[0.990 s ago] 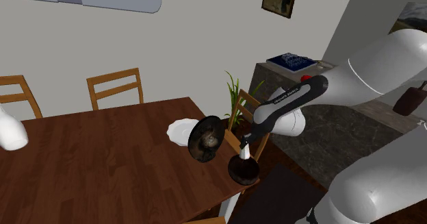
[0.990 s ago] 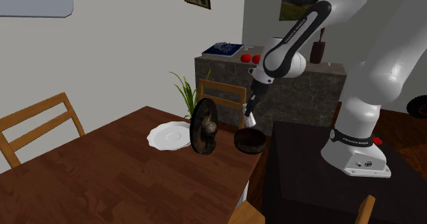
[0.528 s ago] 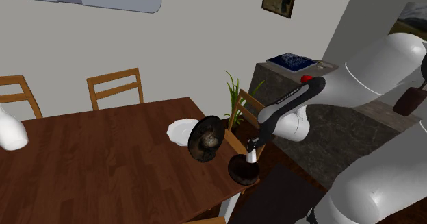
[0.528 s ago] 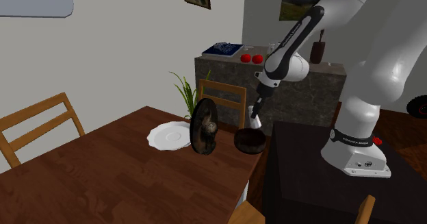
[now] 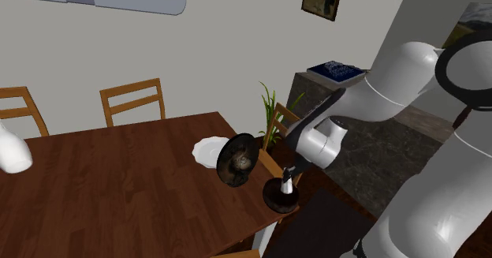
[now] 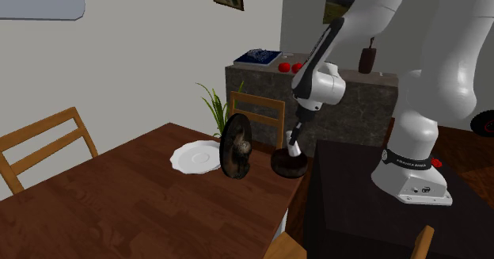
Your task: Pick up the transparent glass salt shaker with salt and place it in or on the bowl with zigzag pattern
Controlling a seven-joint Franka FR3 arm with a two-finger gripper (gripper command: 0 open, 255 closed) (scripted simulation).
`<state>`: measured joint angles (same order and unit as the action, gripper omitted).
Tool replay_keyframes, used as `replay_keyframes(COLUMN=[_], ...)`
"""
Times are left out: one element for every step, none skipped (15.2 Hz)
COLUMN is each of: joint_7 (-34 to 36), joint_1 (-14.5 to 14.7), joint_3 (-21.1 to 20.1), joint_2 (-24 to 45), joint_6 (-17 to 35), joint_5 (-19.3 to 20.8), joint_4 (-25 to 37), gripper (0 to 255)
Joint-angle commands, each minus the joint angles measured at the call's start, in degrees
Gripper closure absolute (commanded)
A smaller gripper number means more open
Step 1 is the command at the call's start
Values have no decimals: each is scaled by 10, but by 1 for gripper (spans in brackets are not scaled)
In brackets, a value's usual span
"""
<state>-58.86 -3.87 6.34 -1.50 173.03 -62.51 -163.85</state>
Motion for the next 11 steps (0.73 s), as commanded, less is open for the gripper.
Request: replay_keyframes(joint_7=[-82,-120,-156,-158,-158,-158,-158,-158,-158,-158,-158], joint_1=[10,10,8,7,7,7,7,7,7,7,7], joint_3=[-1,-5,-9,-10,-10,-10,-10,-10,-10,-10,-10], joint_2=[28,43,57,58,58,58,58,58,58,58,58], joint_6=[5,6,6,7,7,7,7,7,7,7,7], joint_5=[-94,-135,-174,-176,-176,-177,-176,-176,-176,-176,-176], joint_4=[17,27,38,38,38,38,38,38,38,38,38], gripper=[255,255,255,255,255,255,255,255,255,255,255])
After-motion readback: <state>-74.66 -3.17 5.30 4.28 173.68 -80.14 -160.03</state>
